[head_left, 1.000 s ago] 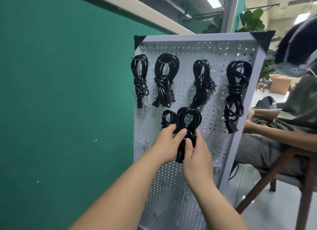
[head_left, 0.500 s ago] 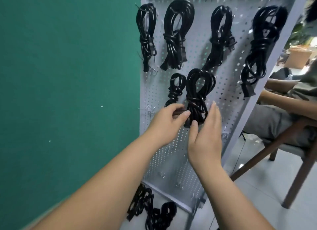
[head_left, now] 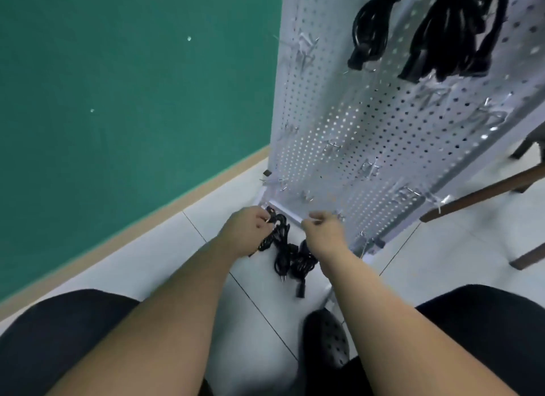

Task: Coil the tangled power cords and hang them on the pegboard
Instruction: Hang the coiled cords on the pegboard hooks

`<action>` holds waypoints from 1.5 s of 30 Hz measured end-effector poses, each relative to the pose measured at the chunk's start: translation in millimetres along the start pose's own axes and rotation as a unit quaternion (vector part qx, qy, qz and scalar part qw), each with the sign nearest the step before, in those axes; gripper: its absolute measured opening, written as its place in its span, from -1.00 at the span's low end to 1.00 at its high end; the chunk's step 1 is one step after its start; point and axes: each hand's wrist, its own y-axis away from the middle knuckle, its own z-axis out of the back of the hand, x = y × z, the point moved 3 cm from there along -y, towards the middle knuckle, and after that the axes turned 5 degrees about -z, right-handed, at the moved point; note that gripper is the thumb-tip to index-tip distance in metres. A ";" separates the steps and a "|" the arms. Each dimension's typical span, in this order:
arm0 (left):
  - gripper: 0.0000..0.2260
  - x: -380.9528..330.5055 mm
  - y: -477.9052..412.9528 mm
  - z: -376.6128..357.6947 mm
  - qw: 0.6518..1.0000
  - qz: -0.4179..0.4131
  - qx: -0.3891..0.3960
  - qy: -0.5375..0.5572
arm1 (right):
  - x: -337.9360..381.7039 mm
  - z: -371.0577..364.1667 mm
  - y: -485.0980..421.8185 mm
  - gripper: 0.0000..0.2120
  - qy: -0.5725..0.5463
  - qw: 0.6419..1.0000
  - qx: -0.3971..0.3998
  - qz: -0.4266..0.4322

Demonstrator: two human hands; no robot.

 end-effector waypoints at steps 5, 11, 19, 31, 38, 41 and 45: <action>-0.69 51.4 -6.8 -38.9 0.993 0.040 0.100 -0.045 | -87.3 -27.2 -50.8 -0.81 0.135 0.979 0.046 -0.145; -0.65 86.0 -20.0 -63.7 0.983 0.082 0.153 -0.055 | -134.2 -55.5 -94.4 -0.61 0.170 0.966 0.082 -0.178; -0.70 112.9 -35.1 -88.6 0.979 0.132 0.153 -0.026 | -173.2 -81.6 -139.5 -0.51 0.116 0.960 0.042 -0.252; -0.60 80.1 -46.4 -98.2 0.985 0.098 0.140 -0.007 | -140.3 -70.1 -75.9 -0.56 0.027 0.982 -0.033 -0.186; -0.45 17.2 -37.1 -72.4 0.993 0.007 0.029 0.111 | -63.8 -52.3 -9.4 -0.38 -0.054 0.996 -0.069 0.011; -0.56 -10.8 -27.3 -52.9 0.983 -0.043 0.022 0.176 | -30.4 -37.0 19.5 -0.35 -0.062 0.992 -0.071 0.078; -0.70 -56.5 -5.3 -28.6 0.961 -0.086 0.022 0.262 | 7.2 -8.2 48.4 -0.31 -0.115 0.979 -0.092 0.143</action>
